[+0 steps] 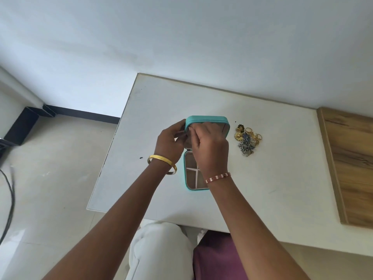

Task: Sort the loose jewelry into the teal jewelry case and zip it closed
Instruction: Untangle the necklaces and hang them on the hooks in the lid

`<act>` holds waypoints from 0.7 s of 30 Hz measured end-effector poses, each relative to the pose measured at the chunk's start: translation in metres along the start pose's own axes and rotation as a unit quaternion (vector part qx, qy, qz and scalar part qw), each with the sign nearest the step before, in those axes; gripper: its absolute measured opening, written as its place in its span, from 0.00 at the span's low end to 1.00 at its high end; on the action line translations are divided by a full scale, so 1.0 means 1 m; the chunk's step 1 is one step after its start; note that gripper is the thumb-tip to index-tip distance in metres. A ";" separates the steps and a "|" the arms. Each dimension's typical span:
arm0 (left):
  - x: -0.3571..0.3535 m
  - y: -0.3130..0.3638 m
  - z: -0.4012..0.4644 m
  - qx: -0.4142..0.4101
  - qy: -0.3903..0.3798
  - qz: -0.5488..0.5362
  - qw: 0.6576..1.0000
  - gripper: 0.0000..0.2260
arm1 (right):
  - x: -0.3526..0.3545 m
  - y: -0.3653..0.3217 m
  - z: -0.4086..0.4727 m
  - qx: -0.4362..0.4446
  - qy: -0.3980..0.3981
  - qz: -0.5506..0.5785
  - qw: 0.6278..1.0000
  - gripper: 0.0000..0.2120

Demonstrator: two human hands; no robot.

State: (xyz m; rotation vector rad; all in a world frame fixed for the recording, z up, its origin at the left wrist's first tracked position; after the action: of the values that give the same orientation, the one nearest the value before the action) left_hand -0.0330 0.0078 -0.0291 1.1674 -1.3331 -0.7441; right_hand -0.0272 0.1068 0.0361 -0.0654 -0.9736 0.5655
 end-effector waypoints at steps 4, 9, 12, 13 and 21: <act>0.001 0.000 0.001 0.007 -0.007 0.006 1.000 0.19 | 0.001 -0.003 0.000 0.046 0.030 -0.055 0.997 0.06; 0.000 0.002 0.000 0.007 -0.012 0.002 1.000 0.19 | 0.004 -0.001 -0.004 0.045 0.053 -0.061 0.996 0.06; 0.002 -0.001 -0.001 0.011 -0.005 0.004 1.000 0.19 | 0.004 0.006 -0.006 0.003 0.062 -0.048 0.997 0.04; 0.002 -0.001 -0.001 0.013 -0.003 0.004 1.000 0.19 | 0.004 0.008 -0.006 -0.013 0.064 -0.040 0.997 0.04; 0.001 -0.003 -0.001 0.014 0.003 0.002 1.000 0.19 | -0.001 0.033 -0.015 -0.232 0.070 0.112 0.964 0.05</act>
State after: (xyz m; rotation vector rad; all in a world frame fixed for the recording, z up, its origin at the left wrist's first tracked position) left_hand -0.0312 0.0060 -0.0310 1.1872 -1.3447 -0.7207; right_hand -0.0295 0.1371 0.0173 -0.6343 -0.9495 0.5208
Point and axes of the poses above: each hand's wrist, its own z-axis towards the middle knuckle, its own x-axis out of the back of the hand, y = z × x, the point moved 8 cm from there along z, towards the middle knuckle
